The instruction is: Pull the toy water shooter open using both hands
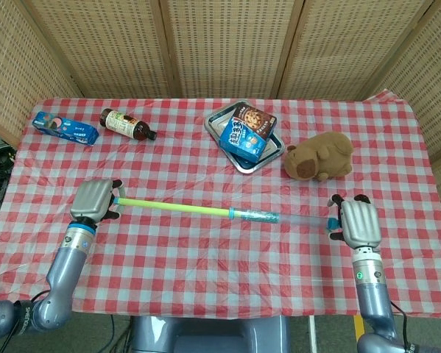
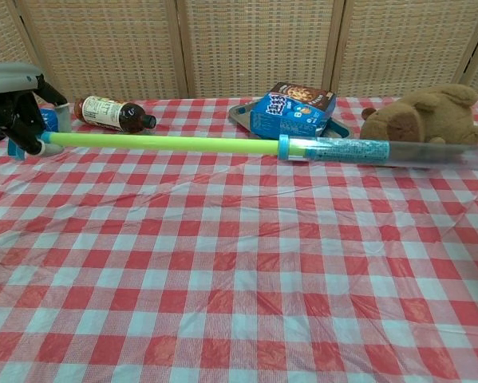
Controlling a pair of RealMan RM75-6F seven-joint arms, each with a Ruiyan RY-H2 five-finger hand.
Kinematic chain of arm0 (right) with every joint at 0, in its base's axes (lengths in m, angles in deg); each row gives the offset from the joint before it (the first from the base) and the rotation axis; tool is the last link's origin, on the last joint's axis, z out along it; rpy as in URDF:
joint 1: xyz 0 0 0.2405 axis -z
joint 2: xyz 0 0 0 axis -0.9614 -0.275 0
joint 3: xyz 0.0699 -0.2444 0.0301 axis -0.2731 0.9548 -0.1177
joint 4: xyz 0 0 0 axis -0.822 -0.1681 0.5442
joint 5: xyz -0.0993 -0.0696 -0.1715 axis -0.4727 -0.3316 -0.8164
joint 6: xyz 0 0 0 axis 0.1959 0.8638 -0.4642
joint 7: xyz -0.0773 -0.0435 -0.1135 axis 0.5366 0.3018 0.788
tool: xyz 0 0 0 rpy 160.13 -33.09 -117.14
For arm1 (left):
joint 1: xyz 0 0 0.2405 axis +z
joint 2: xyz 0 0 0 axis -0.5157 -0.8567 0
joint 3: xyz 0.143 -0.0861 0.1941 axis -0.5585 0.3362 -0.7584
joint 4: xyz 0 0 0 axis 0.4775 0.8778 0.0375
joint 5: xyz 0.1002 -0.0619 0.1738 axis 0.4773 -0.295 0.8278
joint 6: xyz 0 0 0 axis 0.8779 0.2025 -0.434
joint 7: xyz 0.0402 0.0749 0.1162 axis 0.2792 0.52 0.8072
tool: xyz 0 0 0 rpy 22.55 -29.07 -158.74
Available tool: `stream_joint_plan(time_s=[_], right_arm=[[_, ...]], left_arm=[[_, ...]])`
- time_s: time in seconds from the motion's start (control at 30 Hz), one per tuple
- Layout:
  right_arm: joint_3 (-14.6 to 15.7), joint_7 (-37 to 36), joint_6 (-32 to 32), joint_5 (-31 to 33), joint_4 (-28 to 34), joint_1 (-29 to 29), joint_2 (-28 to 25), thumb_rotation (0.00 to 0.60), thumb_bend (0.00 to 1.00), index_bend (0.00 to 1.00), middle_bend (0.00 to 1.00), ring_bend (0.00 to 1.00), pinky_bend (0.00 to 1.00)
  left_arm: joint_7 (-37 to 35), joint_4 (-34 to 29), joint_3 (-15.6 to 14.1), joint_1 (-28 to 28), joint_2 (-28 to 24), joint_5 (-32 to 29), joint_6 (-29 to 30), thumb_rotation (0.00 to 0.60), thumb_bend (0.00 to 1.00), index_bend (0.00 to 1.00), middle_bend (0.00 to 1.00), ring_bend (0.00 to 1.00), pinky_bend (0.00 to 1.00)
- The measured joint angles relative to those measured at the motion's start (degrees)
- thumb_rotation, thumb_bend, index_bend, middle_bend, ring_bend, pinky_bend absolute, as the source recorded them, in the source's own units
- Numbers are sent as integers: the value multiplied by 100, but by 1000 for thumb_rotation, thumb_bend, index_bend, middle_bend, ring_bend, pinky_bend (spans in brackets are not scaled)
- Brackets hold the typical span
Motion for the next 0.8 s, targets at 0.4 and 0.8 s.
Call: stream_joint_plan(time_s=[0.4, 0.8], right_arm=[[188, -222, -295, 47, -332, 43, 31, 600, 207, 80, 76, 66, 4], [730, -1130, 212, -1592, -634, 480, 18, 600, 204, 0, 0, 0, 0]], left_arm=[[-498, -272, -413, 462, -362, 700, -179, 600, 218, 169, 38, 91, 117], [-1755, 114, -922, 1469, -319, 3023, 702, 600, 213, 94, 0, 0, 0]])
